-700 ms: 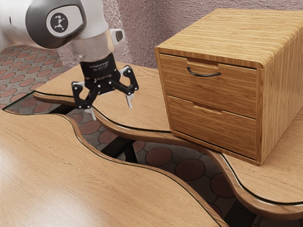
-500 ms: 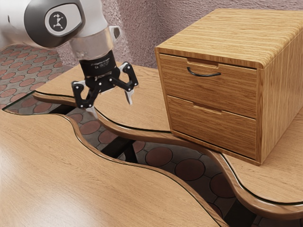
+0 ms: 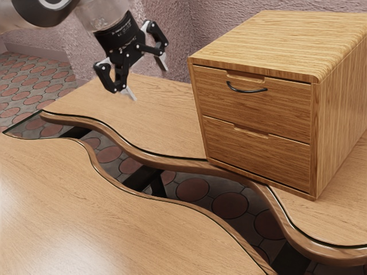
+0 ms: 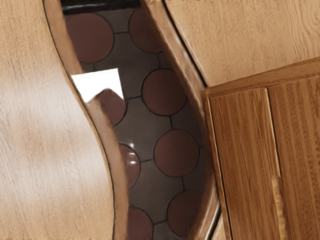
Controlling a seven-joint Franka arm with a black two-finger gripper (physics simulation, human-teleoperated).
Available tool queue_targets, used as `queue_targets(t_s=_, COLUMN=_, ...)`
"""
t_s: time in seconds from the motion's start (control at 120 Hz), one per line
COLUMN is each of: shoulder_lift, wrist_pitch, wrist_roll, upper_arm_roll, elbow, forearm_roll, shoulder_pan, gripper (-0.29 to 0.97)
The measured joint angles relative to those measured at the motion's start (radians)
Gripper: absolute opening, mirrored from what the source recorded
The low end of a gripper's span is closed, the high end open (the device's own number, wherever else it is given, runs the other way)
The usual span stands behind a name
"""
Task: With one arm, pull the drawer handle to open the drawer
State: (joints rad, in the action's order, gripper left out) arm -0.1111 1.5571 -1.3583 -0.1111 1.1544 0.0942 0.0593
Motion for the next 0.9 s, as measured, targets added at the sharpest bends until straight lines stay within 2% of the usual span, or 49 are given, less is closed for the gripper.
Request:
queue_targets(t_s=0.142, shoulder_lift=-0.045, wrist_pitch=0.123, wrist_roll=0.005, upper_arm_roll=-0.015, elbow=0.005, forearm_roll=0.159, shoulder_pan=-0.002, gripper=0.67)
queue_targets(t_s=0.275, shoulder_lift=-0.071, wrist_pitch=0.176, wrist_roll=0.015, upper_arm_roll=-0.007, elbow=0.017, forearm_roll=0.231, shoulder_pan=0.011, gripper=0.65)
queue_targets(t_s=0.567, shoulder_lift=-0.167, wrist_pitch=0.274, wrist_roll=0.04, upper_arm_roll=0.006, elbow=0.016, forearm_roll=0.275, shoulder_pan=0.041, gripper=0.47)
queue_targets(t_s=0.733, shoulder_lift=-0.175, wrist_pitch=0.311, wrist_roll=0.055, upper_arm_roll=0.007, elbow=0.016, forearm_roll=0.281, shoulder_pan=0.042, gripper=0.36)
queue_targets(t_s=0.9, shoulder_lift=-0.174, wrist_pitch=0.349, wrist_roll=0.075, upper_arm_roll=-0.004, elbow=0.019, forearm_roll=0.274, shoulder_pan=0.027, gripper=0.31)
